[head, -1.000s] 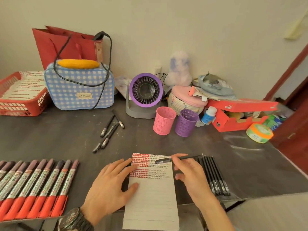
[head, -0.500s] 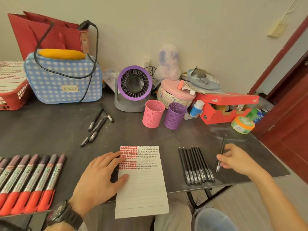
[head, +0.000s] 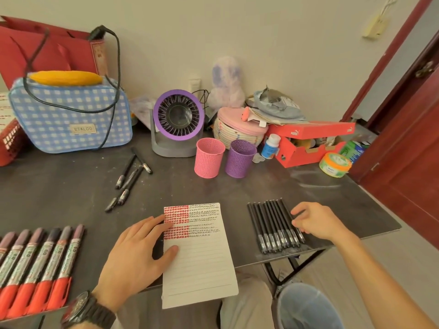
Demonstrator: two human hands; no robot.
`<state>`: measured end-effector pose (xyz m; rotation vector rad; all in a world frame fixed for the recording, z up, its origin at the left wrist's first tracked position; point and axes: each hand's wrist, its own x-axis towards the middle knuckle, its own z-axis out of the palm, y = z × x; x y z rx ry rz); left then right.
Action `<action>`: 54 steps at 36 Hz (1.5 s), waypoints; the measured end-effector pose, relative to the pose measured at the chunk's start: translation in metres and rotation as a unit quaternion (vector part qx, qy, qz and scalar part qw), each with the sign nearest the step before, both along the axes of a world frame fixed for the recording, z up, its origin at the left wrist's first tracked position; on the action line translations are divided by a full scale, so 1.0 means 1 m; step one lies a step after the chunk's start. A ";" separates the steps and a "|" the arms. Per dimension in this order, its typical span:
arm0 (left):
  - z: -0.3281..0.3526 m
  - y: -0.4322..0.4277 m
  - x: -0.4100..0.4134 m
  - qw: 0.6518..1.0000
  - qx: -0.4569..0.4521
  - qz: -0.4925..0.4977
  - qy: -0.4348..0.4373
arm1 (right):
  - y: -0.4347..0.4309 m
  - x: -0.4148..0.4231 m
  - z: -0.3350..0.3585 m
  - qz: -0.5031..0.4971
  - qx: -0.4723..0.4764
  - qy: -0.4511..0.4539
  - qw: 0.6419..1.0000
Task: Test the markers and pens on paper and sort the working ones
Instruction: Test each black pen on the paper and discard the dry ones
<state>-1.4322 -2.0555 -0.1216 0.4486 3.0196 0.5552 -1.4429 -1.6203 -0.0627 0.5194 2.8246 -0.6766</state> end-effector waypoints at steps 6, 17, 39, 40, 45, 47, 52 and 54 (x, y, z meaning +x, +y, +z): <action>-0.005 -0.003 -0.001 1.000 0.003 0.010 0.009 | -0.003 0.002 0.000 -0.006 0.012 -0.013 1.000; -0.010 -0.005 0.000 0.998 0.028 0.034 0.035 | -0.110 0.016 -0.009 0.011 -0.057 0.259 0.964; -0.008 -0.003 -0.005 0.995 0.082 0.002 0.050 | -0.209 0.010 -0.087 0.161 -0.035 0.266 0.950; -0.005 -0.006 -0.010 0.995 0.091 -0.001 0.040 | -0.210 0.010 -0.087 0.161 -0.036 0.269 0.949; 0.025 -0.027 -0.057 0.986 0.110 0.097 0.075 | -0.212 0.011 -0.087 0.143 -0.039 0.274 0.950; 0.039 -0.037 -0.083 0.980 0.088 0.162 0.072 | -0.212 0.010 -0.086 0.140 -0.042 0.267 0.953; 0.052 -0.060 -0.136 0.970 0.036 0.241 -0.018 | -0.210 0.010 -0.084 0.141 -0.045 0.259 0.954; 0.051 -0.065 -0.147 0.967 0.015 0.250 -0.046 | -0.210 0.011 -0.085 0.140 -0.045 0.258 0.955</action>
